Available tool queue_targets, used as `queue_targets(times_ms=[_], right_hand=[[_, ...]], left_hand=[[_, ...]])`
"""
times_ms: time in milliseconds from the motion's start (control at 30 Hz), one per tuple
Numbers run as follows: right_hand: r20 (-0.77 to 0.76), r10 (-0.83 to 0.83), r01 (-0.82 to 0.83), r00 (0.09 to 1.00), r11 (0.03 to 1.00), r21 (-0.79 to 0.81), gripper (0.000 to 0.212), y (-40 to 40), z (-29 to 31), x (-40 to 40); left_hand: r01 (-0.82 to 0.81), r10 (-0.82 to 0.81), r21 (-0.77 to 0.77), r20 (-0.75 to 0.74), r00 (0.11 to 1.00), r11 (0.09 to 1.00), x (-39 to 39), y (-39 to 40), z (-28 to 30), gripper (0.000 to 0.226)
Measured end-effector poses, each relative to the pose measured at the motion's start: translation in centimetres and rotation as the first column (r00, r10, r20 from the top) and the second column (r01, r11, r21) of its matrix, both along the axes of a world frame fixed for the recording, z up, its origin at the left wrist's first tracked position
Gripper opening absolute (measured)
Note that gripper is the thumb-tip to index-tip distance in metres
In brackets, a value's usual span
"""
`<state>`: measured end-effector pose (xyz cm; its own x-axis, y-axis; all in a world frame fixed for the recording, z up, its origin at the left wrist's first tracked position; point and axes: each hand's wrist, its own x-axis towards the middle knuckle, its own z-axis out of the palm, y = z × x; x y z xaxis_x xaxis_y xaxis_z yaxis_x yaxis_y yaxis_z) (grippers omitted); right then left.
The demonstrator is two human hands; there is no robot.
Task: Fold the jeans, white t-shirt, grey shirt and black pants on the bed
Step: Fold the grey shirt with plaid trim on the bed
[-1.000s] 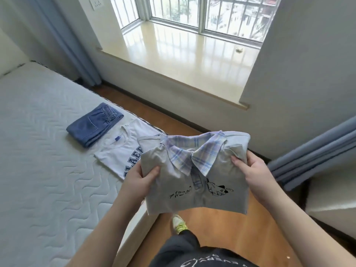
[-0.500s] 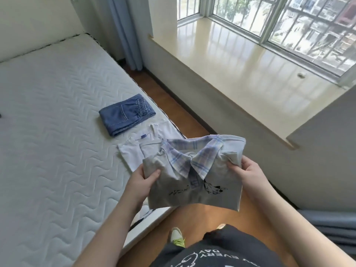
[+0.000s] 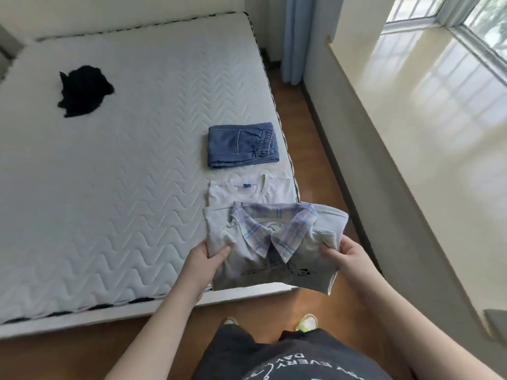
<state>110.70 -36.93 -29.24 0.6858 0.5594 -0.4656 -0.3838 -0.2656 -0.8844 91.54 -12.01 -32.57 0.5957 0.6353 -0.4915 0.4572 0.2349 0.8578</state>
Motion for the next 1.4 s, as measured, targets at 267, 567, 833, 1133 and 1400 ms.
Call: queue_targets(times_ms=[267, 567, 833, 1133, 1400], right_hand=[[-0.020, 0.228, -0.227, 0.973, 0.973, 0.026, 0.018, 5.4, -3.6, 4.0], [-0.080, 0.081, -0.089, 0.993, 0.991, -0.096, 0.019, 11.2, -7.5, 4.7], [-0.064, 0.044, -0.054, 0.997, 0.984, -0.171, 0.019, 14.3, -9.9, 6.8], [-0.129, 0.107, -0.136, 0.986, 0.963, -0.235, 0.016, 16.3, -16.2, 13.9], [-0.115, 0.096, -0.124, 0.989, 0.955, -0.271, 0.017, 20.9, -25.0, 21.0]], left_hand=[[-0.216, 0.220, -0.141, 0.011, 0.975, 0.966, -1.2, 1.5, -2.7, 0.019], [-0.101, 0.089, -0.180, -0.070, 0.994, 0.979, -0.3, 8.8, -7.2, 0.016], [0.019, -0.038, -0.102, -0.189, 0.981, 0.995, 2.7, 12.9, -9.5, 0.015], [0.033, -0.022, 0.029, -0.330, 0.944, 0.999, 8.6, 15.0, -14.6, 0.017], [0.046, 0.001, 0.129, -0.337, 0.942, 0.991, 14.7, 19.3, -22.0, 0.012]])
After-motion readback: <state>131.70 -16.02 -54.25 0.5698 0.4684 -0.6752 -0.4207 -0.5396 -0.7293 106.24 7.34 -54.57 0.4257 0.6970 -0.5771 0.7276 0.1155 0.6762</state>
